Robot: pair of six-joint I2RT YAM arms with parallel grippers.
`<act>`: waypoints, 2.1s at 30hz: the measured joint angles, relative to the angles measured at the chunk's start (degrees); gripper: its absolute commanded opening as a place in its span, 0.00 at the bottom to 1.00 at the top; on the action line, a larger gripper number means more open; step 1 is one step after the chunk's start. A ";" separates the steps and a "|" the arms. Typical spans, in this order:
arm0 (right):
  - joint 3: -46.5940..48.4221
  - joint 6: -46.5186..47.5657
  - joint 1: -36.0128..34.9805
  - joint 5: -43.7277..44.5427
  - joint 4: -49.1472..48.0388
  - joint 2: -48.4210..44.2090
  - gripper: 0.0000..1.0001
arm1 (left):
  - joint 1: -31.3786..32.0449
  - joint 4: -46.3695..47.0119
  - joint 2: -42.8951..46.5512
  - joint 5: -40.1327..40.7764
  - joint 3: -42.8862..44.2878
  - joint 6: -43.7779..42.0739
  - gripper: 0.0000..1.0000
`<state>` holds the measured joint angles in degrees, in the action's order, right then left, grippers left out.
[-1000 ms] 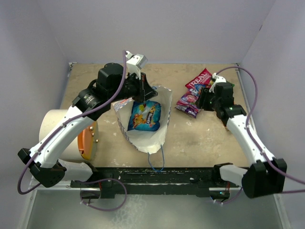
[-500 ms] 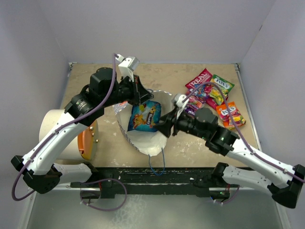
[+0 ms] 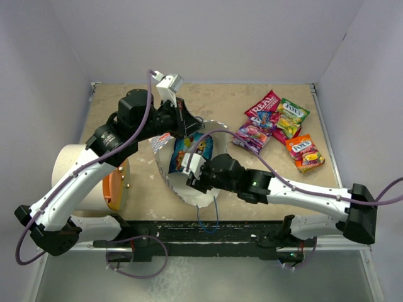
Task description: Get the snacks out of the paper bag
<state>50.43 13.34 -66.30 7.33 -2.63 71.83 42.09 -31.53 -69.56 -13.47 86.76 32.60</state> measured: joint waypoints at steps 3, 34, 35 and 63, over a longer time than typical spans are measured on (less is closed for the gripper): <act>-3.41 1.57 -0.02 2.64 -7.93 2.19 0.58 | 0.00 0.83 0.98 -0.55 -0.81 -0.02 0.00; 2.23 -3.96 5.75 26.25 -66.60 45.29 0.90 | -0.02 0.81 1.90 -10.84 -0.07 0.79 0.00; 3.10 -3.82 5.97 26.36 -66.79 46.18 0.90 | -0.02 0.63 1.90 -10.95 -0.07 0.79 0.00; 11.80 -7.06 7.76 22.73 -49.07 47.56 0.00 | -0.11 -5.25 4.85 -6.25 -0.07 -0.31 0.00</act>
<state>62.24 6.28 -58.54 30.06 -51.70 119.39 41.98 -36.77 -64.71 -19.73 86.70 32.29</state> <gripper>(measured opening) 0.011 0.013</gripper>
